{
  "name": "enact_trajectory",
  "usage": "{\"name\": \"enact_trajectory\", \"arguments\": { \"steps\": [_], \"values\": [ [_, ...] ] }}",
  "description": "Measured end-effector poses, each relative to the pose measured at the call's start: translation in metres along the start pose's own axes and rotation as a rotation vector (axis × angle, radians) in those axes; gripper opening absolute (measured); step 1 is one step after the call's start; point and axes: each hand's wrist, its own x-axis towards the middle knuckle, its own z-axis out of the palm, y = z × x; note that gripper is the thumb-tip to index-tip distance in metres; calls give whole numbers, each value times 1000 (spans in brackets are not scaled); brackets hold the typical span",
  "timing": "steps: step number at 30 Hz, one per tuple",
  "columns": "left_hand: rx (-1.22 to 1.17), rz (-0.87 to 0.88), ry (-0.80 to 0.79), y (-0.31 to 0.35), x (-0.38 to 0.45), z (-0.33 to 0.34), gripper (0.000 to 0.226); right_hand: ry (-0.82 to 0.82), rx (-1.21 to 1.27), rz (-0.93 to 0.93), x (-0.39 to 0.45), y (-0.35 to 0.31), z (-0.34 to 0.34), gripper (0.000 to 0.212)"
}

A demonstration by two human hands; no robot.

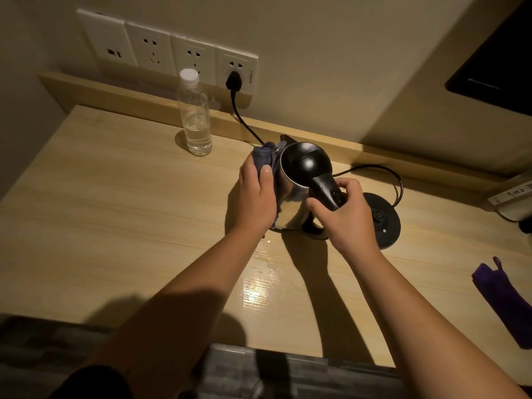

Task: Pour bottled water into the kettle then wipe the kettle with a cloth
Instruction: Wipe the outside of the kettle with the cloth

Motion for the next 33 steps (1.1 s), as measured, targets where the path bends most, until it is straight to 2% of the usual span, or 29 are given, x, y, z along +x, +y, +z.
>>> {"name": "enact_trajectory", "arguments": {
  "steps": [5, 14, 16, 19, 21, 23, 27, 29, 31, 33],
  "values": [
    [14, -14, -31, -8, -4, 3, 44, -23, 150, 61, 3, 5, -5, 45],
    [224, 366, -78, 23, -17, 11, 49, -38, 452, 151, 13, 22, -27, 33],
    [197, 263, -86, 15, -6, 9, 41, -47, 424, 130, 14, 23, -29, 33],
    [86, -140, -86, -3, 13, 9, 28, -59, 365, 105, 16, 24, -31, 35],
    [89, -196, -76, -6, 11, 10, 27, -75, 356, 103, 17, 27, -34, 36],
    [139, -76, -43, 2, 3, 14, 30, -87, 403, 124, 17, 32, -38, 37],
    [230, 335, -19, 31, -11, 21, 39, -87, 462, 148, 16, 38, -40, 33],
    [277, 454, -30, 42, -10, 24, 42, -93, 481, 143, 15, 39, -39, 31],
    [262, 430, -46, 44, -5, 24, 34, -93, 498, 140, 15, 39, -39, 30],
    [164, 227, -85, 39, 3, 18, 27, -92, 459, 122, 14, 38, -39, 32]
  ]
}}
